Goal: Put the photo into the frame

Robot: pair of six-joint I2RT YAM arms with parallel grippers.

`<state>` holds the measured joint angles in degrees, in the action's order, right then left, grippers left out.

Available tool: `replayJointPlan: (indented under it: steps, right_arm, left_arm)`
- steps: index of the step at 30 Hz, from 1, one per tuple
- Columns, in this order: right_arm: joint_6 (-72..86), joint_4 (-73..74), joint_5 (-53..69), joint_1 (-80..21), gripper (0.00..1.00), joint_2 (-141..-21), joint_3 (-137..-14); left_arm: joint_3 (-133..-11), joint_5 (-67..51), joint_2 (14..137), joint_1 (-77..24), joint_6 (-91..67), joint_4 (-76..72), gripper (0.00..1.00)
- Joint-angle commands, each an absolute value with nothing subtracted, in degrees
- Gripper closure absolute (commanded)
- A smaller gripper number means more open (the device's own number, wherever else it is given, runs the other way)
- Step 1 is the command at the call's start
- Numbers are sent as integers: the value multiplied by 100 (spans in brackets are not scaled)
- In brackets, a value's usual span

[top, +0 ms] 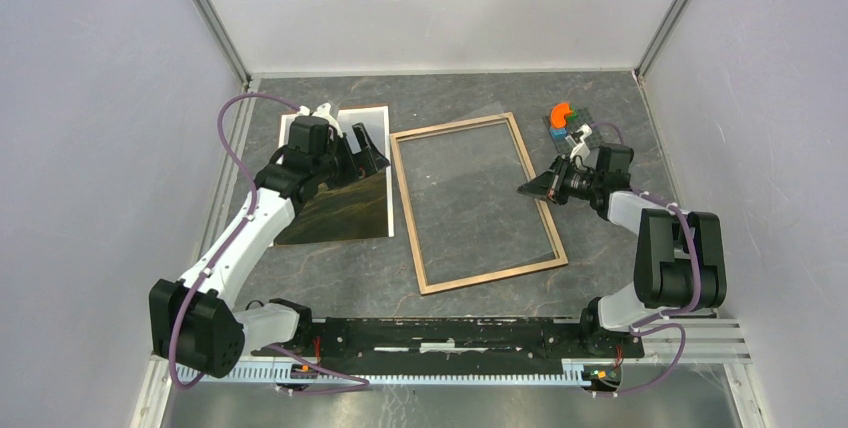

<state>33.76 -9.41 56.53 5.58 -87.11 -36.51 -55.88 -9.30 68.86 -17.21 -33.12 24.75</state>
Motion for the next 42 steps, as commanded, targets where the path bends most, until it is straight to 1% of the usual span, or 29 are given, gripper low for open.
replayJointPlan:
  steps: [1, 13, 22, 42]
  right_arm:
    - [3461, -1441, 5713, 628, 100, -8731, -3630]
    - [3414, -1435, 5721, 694, 100, -8866, -3664]
    - [3052, -938, 5722, 807, 100, -8910, -3792]
    - [3155, -1124, 5695, 808, 100, -9091, -3880]
  left_arm:
    - [-5581, -1000, 6902, -1705, -3128, 2221, 0]
    - [-5537, -1010, 6891, -1705, -3129, 2214, 0]
    - [-5520, -1015, 6899, -1705, -3138, 2205, 0]
    - [-5467, -1055, 6882, -1705, -3172, 2158, 0]
